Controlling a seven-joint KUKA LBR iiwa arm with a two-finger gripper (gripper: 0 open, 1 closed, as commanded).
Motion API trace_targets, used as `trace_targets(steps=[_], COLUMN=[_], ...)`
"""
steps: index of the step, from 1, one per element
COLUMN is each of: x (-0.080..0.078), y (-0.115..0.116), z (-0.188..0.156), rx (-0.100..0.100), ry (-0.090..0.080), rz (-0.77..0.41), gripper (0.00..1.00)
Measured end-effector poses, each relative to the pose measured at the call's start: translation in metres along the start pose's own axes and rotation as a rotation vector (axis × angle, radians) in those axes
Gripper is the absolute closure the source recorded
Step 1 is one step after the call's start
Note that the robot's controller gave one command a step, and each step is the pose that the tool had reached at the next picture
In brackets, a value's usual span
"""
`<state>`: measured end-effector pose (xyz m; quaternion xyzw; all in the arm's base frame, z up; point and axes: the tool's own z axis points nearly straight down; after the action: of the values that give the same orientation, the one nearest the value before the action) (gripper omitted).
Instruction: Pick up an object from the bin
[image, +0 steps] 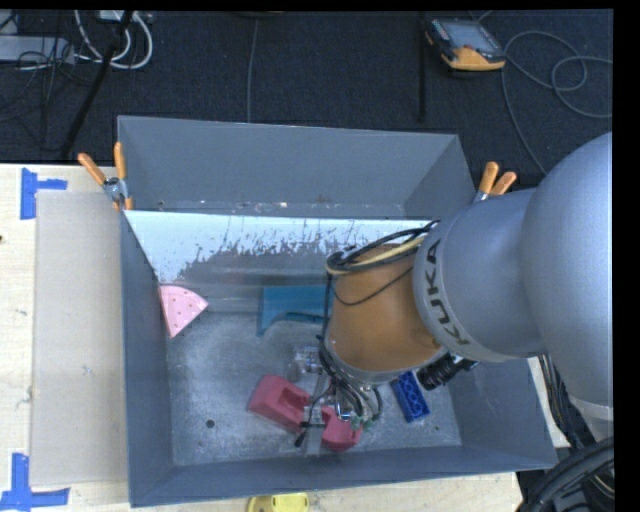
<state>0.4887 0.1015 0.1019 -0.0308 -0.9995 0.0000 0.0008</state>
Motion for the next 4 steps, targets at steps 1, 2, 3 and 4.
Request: trace_targets(steps=[1, 2, 3, 4], x=[0.0082, 0.0009, 0.0009, 0.0016], y=[-0.0044, -0.0073, -0.0073, -0.0076], z=[0.0337, 0.0327, 0.0327, 0.0298], rx=[0.000, 0.000, 0.000, 0.001], ry=[-0.001, 0.005, 0.005, 0.005], rz=[0.062, 0.258, 0.258, 0.259], gripper=[0.00, 1.00, 1.00, 1.00])
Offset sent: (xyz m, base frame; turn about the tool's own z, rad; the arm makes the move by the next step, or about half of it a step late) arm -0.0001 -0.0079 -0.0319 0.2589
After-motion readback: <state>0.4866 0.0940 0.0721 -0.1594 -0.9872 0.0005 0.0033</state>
